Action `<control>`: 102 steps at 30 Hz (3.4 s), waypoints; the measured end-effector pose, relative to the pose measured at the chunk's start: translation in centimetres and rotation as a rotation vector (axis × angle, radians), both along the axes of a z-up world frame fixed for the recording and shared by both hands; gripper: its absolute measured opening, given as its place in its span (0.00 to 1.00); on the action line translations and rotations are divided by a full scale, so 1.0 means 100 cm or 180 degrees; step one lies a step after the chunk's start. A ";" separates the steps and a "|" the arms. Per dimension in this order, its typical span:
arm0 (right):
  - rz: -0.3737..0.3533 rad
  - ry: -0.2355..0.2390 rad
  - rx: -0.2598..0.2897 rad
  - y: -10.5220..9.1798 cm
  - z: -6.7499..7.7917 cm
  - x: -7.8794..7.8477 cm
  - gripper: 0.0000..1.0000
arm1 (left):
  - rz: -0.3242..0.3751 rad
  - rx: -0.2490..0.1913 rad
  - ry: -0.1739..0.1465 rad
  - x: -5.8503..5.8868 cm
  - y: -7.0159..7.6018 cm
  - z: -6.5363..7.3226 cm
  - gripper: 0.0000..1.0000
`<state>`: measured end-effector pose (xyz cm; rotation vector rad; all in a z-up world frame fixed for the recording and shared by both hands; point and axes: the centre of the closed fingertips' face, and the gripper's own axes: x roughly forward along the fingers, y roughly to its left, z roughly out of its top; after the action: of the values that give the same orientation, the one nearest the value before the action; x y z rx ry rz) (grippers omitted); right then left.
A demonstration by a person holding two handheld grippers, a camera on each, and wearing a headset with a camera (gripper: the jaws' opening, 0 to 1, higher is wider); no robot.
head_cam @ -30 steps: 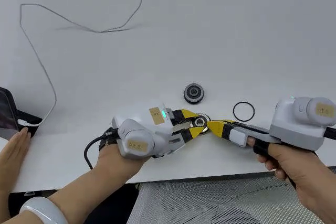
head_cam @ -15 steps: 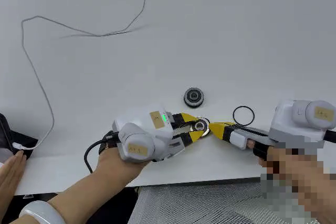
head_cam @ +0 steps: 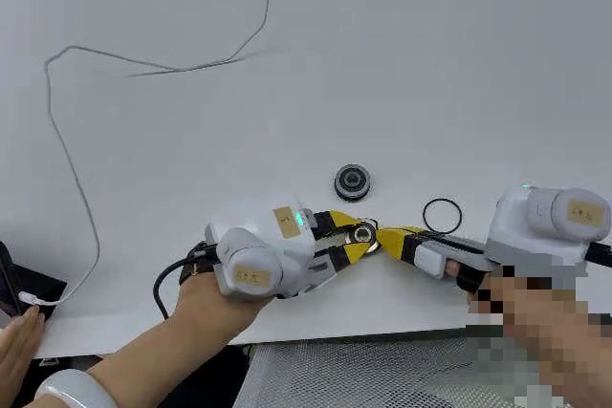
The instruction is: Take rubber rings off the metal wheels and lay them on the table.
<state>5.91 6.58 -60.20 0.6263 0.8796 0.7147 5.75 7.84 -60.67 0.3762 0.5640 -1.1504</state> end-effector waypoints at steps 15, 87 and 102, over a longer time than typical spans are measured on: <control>0.0062 -0.0028 0.0088 0.006 0.007 -0.001 0.01 | -0.0006 0.0001 -0.0004 0.000 0.000 0.001 0.12; -0.0378 -0.0150 0.0072 -0.050 0.031 0.016 0.02 | 0.0598 -0.0239 -0.0011 0.004 0.055 0.021 0.45; -0.0508 -0.0072 -0.0183 -0.079 0.012 0.018 0.02 | 0.0667 -0.0267 0.0018 -0.001 0.058 0.022 0.50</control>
<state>7.75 -1.30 -59.01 0.6286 0.8167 0.5500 5.70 13.64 -58.49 0.2357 0.5450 -0.9703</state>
